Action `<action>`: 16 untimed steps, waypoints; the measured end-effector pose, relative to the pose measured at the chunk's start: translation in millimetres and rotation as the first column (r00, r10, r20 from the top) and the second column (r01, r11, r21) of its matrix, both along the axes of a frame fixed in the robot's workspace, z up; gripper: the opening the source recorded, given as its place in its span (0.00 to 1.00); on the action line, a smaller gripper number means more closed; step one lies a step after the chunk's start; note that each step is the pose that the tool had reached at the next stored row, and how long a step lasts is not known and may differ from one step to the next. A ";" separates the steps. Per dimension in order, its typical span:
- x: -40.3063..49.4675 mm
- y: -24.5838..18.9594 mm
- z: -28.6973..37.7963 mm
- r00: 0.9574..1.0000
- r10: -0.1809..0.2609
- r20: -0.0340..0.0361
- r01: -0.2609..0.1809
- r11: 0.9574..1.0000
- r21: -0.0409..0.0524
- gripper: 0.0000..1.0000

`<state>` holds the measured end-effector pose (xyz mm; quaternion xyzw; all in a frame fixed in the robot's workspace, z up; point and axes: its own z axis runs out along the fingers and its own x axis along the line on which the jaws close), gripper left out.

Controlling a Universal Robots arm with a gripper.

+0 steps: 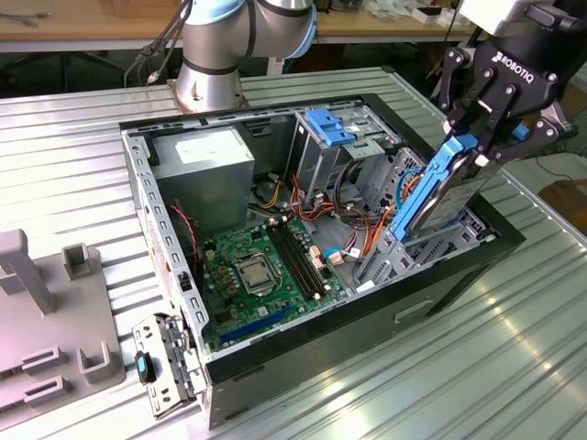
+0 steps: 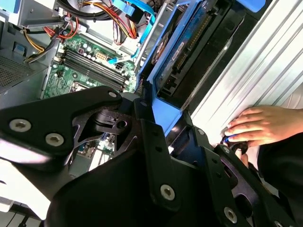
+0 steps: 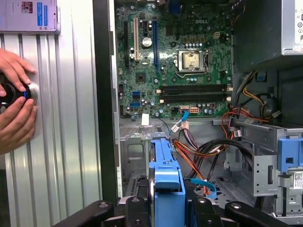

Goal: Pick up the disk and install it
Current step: 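Insert the disk into the insertion slot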

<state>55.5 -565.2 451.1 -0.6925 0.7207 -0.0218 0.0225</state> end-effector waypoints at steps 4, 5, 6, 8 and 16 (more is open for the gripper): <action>0.0 0.0 -2.7 1.000 0.000 0.000 0.000 1.000 0.000 0.37; 0.0 0.0 -3.1 1.000 0.000 0.000 0.000 1.000 0.000 0.37; 0.0 0.0 -3.3 1.000 0.000 0.000 0.000 1.000 0.000 0.37; 0.0 0.0 -4.2 1.000 0.000 0.000 0.000 1.000 0.000 0.37; 0.0 0.0 -6.5 1.000 0.000 0.000 0.000 1.000 0.000 0.37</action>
